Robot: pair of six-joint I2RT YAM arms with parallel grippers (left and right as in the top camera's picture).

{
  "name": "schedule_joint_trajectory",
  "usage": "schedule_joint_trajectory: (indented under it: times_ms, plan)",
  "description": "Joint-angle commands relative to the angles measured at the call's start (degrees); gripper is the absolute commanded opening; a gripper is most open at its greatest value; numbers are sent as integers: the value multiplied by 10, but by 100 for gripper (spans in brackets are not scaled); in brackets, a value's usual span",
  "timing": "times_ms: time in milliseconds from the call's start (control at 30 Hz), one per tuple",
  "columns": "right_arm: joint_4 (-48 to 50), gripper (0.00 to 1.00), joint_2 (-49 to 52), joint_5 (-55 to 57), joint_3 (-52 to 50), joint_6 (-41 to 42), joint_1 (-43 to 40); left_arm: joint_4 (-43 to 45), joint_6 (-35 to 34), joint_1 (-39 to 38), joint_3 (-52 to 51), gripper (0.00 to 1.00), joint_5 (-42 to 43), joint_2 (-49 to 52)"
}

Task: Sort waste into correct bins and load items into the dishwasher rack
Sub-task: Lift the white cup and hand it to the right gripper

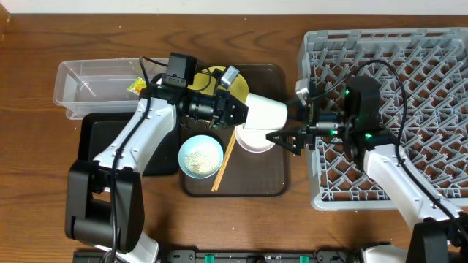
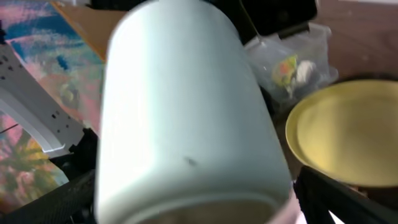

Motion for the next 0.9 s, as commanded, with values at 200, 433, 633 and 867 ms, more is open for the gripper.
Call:
schedule_joint_trajectory:
  times_ms: [200, 433, 633, 867]
  plan:
    - [80, 86, 2, -30, 5, 45, 7, 1, 5, 0, 9, 6, 11, 1]
    - [87, 69, 2, -30, 5, 48, 7, 1, 5, 0, 9, 6, 11, 1]
    - [86, 61, 2, -30, 5, 49, 7, 1, 5, 0, 9, 7, 10, 1]
    - [82, 53, 2, -30, 5, 49, 7, 1, 6, 0, 9, 11, 7, 1]
